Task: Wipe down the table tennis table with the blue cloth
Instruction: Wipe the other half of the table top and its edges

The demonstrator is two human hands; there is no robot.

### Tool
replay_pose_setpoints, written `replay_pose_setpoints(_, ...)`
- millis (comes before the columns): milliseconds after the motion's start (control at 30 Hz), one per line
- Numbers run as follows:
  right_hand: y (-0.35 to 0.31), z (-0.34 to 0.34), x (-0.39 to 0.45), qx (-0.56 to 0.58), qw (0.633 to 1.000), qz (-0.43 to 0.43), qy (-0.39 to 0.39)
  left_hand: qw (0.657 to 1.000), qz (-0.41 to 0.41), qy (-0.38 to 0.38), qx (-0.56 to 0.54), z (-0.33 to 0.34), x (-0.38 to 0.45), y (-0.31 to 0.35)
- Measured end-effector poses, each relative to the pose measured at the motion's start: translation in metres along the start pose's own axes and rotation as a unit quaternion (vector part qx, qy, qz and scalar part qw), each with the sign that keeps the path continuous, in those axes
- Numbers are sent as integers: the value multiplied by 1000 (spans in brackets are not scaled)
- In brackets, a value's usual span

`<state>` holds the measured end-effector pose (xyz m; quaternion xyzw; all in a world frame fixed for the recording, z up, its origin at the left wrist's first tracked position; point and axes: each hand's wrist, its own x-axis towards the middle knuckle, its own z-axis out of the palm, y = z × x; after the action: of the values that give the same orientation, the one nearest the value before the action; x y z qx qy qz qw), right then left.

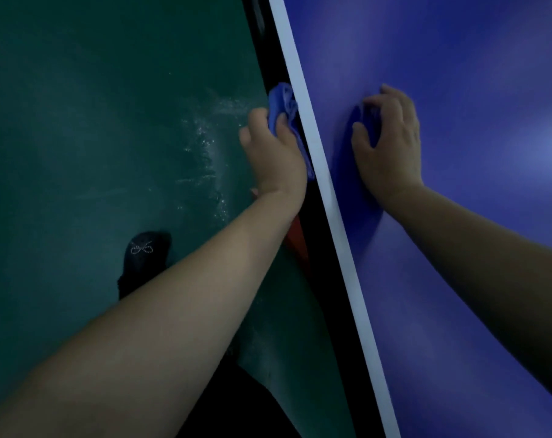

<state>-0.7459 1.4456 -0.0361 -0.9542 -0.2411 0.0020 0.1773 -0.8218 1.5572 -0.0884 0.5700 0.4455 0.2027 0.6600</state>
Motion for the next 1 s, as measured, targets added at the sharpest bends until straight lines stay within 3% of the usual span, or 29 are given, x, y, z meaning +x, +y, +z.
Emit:
replay_pose_setpoints(100, -20, 17, 49, 4, 1000, 4, 14, 996, -80, 32, 20, 7, 39, -1)
replay_pose_setpoints(167, -34, 27, 76, 14, 999, 17, 27, 993, -113, 4, 35, 4, 26, -9)
replay_pose_setpoints(267, -54, 41, 108, 13, 999, 22, 40, 998, -39, -27, 34, 0, 10, -3)
replay_pose_setpoints(333, -64, 46, 119, 2, 999, 18, 42, 1000, 1, -14, 9, 6, 42, 18)
replay_pose_setpoints(433, -68, 47, 121, -4, 999, 25, 38, 999, -34, 22, 21, 20, 108, 41)
replay_pose_setpoints(533, -69, 47, 120, 2, 999, 31, 36, 995, -93, 0, 39, 19, 125, 38)
replay_pose_setpoints(667, -69, 44, 119, 2, 999, 47, 26, 995, -9, -83, 48, -2, 69, 37)
replay_pose_setpoints(800, -71, 44, 120, -11, 998, 52, 17, 997, 2, -67, 43, 8, 122, 56)
replay_pose_setpoints(900, -72, 45, 121, -10, 999, 50, 18, 997, -34, -38, 51, 19, 181, 67)
replay_pose_setpoints(1000, -72, 45, 121, -8, 999, 51, 14, 989, -100, -68, 82, 16, 164, 54)
